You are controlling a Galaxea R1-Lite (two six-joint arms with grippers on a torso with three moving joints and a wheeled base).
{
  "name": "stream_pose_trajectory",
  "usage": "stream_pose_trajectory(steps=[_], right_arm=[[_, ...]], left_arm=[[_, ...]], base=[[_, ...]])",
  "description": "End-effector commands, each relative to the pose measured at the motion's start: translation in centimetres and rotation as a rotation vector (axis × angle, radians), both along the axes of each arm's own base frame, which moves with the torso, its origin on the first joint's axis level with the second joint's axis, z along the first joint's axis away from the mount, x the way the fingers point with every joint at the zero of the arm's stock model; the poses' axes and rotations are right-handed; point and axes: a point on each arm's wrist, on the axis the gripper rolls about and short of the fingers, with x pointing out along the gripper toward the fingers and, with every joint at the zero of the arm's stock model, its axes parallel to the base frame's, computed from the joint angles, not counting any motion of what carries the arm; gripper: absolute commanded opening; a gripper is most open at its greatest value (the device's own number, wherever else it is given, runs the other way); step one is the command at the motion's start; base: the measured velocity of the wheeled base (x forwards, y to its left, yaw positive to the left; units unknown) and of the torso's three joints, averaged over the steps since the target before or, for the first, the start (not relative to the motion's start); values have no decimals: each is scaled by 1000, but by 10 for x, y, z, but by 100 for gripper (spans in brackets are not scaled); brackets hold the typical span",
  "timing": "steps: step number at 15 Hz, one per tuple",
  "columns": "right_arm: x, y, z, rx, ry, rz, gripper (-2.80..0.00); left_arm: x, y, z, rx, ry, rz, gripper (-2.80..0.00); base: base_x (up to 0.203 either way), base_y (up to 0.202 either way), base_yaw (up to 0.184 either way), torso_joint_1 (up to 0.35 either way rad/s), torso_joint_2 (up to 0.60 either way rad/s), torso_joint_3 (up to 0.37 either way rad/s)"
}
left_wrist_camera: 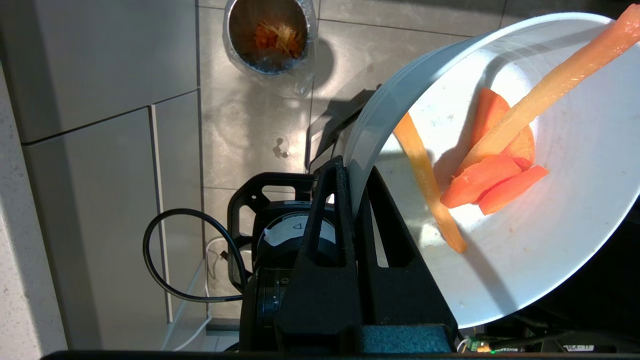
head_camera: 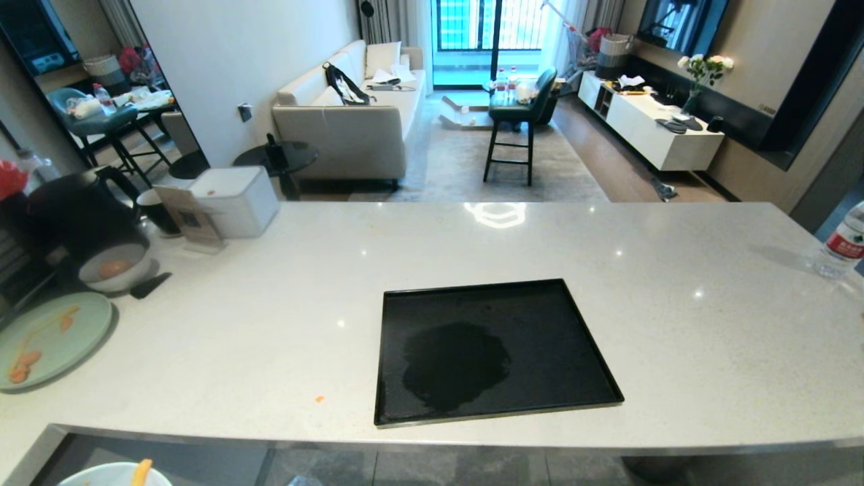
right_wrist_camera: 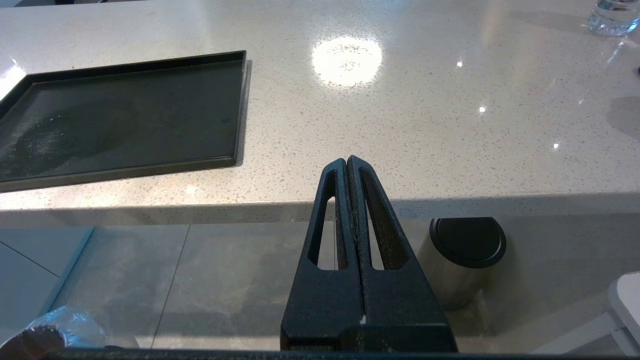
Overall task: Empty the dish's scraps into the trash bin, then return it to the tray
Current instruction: Move the bowl over the trash can
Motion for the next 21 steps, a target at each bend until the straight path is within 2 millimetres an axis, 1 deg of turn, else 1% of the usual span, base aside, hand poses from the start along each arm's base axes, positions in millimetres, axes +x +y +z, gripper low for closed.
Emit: stream_pose_trajectory(steps=[1,9,21], right_arm=[[0,0,0,0,-1,0,-280],[0,0,0,0,0,0,-280],[0,0,0,1,0,0,-280]], left_arm=[[0,-1,0,1,9,-9,-280],[0,-2,-5,20,33,-28,-280],[5,-2,-7,48,52,-30,-280]], base=[[0,0,0,0,0,0],[0,0,0,0,0,0],[0,0,0,0,0,0]])
